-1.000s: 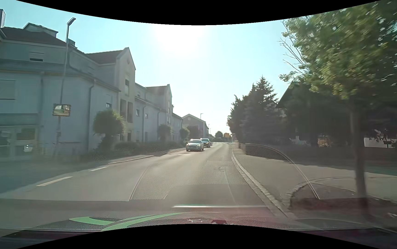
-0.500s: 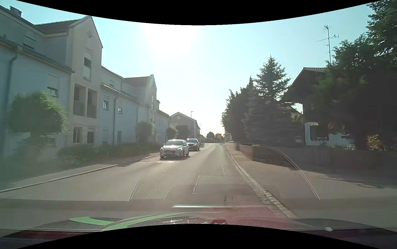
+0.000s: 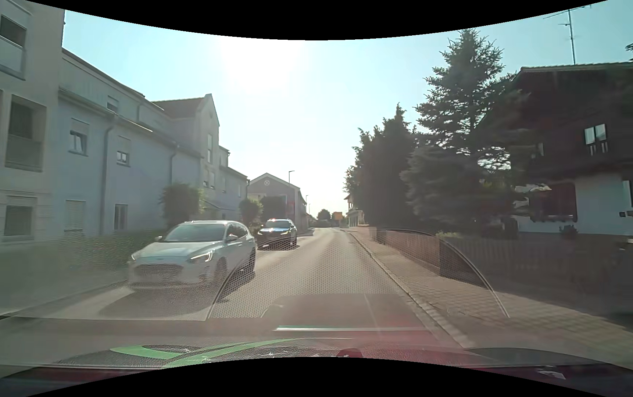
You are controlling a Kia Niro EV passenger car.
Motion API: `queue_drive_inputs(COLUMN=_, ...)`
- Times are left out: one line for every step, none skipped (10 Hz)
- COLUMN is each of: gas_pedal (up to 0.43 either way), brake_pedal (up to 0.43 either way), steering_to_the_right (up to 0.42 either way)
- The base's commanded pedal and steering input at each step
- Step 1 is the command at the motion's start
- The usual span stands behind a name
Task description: Follow the waypoints while adhering to traffic rules and regulations
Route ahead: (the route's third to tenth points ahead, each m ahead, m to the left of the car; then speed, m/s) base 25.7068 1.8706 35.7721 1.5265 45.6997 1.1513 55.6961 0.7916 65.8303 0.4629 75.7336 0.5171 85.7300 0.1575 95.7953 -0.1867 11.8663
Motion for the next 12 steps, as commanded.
queue_drive_inputs(gas_pedal=0.079, brake_pedal=0.0, steering_to_the_right=0.02)
queue_drive_inputs(gas_pedal=0.079, brake_pedal=0.0, steering_to_the_right=0.02)
queue_drive_inputs(gas_pedal=0.079, brake_pedal=0.0, steering_to_the_right=0.02)
queue_drive_inputs(gas_pedal=0.079, brake_pedal=0.0, steering_to_the_right=0.019)
queue_drive_inputs(gas_pedal=0.079, brake_pedal=0.0, steering_to_the_right=0.019)
queue_drive_inputs(gas_pedal=0.079, brake_pedal=0.0, steering_to_the_right=0.019)
queue_drive_inputs(gas_pedal=0.079, brake_pedal=0.0, steering_to_the_right=0.015)
queue_drive_inputs(gas_pedal=0.087, brake_pedal=0.0, steering_to_the_right=0.01)
queue_drive_inputs(gas_pedal=0.087, brake_pedal=0.0, steering_to_the_right=0.008)
queue_drive_inputs(gas_pedal=0.087, brake_pedal=0.0, steering_to_the_right=0.008)
queue_drive_inputs(gas_pedal=0.087, brake_pedal=0.0, steering_to_the_right=0.008)
queue_drive_inputs(gas_pedal=0.087, brake_pedal=0.0, steering_to_the_right=0.008)
